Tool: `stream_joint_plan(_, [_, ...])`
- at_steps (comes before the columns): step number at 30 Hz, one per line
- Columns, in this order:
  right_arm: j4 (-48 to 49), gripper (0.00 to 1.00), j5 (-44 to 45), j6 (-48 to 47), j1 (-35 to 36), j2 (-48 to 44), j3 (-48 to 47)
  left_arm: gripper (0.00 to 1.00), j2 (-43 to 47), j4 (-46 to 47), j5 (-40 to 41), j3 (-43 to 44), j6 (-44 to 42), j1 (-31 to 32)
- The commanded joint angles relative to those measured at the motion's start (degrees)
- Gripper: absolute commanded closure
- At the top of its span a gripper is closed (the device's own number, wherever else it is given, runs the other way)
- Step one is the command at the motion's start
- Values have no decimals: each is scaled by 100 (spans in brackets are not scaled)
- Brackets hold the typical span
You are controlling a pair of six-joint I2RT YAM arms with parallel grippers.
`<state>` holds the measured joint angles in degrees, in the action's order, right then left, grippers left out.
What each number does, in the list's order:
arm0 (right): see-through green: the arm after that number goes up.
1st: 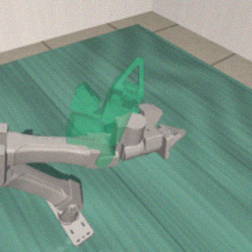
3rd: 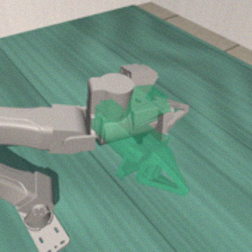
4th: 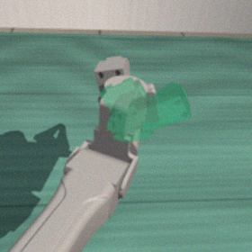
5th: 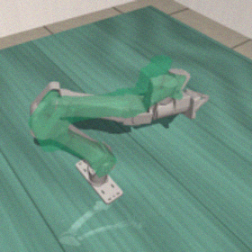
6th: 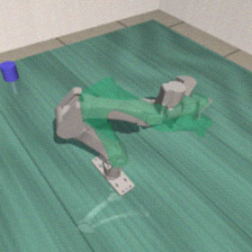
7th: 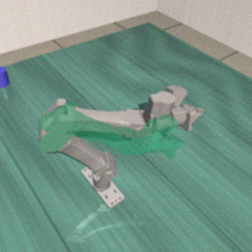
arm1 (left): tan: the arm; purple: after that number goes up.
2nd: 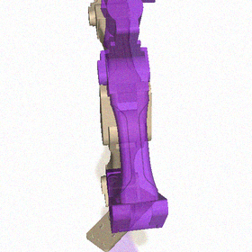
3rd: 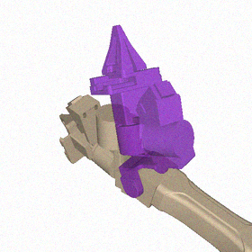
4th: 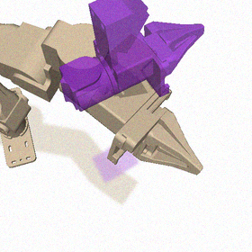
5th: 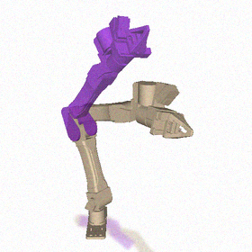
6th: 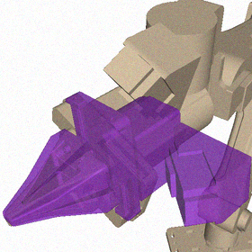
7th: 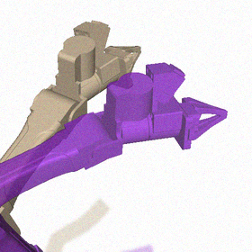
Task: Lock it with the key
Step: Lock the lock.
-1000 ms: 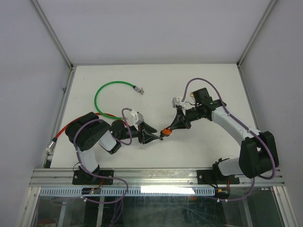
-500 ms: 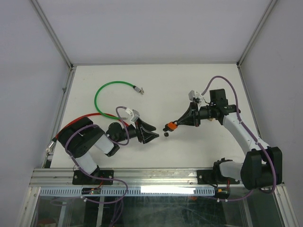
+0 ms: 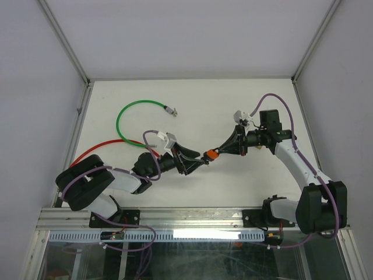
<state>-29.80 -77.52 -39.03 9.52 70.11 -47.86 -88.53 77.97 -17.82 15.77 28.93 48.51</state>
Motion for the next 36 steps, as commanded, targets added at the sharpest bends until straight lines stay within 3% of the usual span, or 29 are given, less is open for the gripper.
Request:
stream_joint_plan(1, [238, 100, -444, 71, -51, -225, -7, 46, 614, -1592, 963, 695, -329, 199])
stream_joint_plan(5, [239, 100, -450, 72, -53, -232, -7, 48, 849, -2172, 1198, 893, -392, 304])
stream_joint_plan(14, [271, 100, -462, 95, -71, -249, 17, 48, 881, -2280, 1170, 944, -451, 352])
stream_joint_plan(22, [307, 100, -474, 106, -82, -244, 44, 48, 706, -1628, 826, 716, -562, 352])
stream_joint_plan(36, [336, 100, -484, 115, -93, -257, 55, 47, 298, -1340, 626, 638, -695, 351])
